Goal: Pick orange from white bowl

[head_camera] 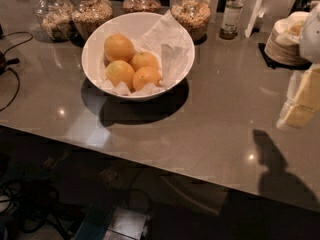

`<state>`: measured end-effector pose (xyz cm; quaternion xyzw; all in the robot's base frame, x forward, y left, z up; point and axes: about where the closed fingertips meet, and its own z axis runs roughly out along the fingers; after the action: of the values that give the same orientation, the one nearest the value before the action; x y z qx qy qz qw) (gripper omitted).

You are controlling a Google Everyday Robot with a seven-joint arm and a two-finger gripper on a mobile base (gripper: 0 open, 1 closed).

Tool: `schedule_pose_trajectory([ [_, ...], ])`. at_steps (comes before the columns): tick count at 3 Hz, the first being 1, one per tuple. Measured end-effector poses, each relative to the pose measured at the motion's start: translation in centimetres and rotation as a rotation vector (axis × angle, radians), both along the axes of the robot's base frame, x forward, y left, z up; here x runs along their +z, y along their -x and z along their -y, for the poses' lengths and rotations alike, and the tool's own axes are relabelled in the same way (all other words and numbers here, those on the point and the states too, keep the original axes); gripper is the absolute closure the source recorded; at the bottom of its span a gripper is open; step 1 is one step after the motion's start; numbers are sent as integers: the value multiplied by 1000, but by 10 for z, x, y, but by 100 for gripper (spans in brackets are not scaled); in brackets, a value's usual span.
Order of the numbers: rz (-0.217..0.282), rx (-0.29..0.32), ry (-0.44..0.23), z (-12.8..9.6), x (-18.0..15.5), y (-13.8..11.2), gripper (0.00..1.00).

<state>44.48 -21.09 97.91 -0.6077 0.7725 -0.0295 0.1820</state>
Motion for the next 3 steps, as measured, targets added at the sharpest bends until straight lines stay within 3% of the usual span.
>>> schedule_pose_trajectory([
  [2,74,39,-173,-34,7,-51,0],
  [3,66,44,-241,-51,10,-80,0],
])
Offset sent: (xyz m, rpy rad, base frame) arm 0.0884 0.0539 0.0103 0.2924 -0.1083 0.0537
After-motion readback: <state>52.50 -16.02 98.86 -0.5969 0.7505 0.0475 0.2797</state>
